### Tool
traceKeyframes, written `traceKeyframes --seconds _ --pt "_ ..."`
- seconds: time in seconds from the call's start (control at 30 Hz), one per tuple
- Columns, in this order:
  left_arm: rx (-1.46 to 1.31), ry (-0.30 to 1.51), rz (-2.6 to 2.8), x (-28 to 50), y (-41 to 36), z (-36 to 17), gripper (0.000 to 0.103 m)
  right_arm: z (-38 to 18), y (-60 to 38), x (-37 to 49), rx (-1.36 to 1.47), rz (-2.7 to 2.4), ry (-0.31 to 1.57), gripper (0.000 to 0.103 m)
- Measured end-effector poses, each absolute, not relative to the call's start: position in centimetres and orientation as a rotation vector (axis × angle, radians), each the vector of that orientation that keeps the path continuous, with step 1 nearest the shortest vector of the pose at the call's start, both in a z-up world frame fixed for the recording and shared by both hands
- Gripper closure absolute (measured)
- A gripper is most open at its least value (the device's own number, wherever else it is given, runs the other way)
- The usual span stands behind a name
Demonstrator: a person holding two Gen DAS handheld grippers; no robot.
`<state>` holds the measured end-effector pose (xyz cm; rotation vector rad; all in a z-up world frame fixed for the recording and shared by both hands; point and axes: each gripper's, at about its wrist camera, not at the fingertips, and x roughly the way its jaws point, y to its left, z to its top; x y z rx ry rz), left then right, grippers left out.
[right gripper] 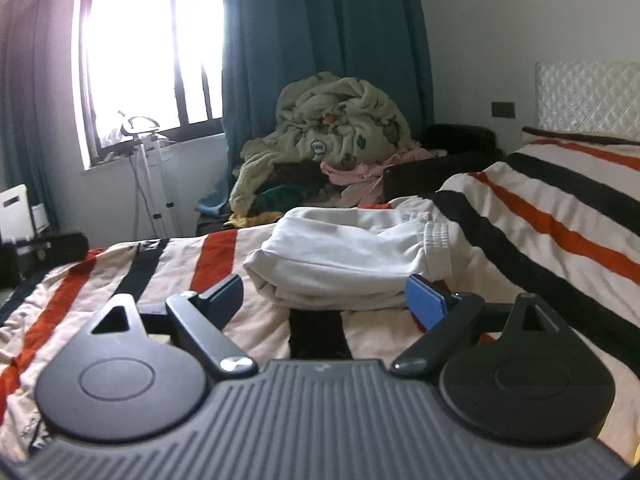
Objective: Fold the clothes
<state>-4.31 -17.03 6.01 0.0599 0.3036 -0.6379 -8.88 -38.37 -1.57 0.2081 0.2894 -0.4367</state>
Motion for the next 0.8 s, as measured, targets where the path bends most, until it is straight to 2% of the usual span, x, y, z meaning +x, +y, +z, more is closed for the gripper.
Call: traceKeyframes --seconds 0.8 --pt "0.077 0.342 -0.619 -3.6 -18.2 4.4 0.0 -2.0 -37.8 -8.1 0.208 -0.465 0.327 0.014"
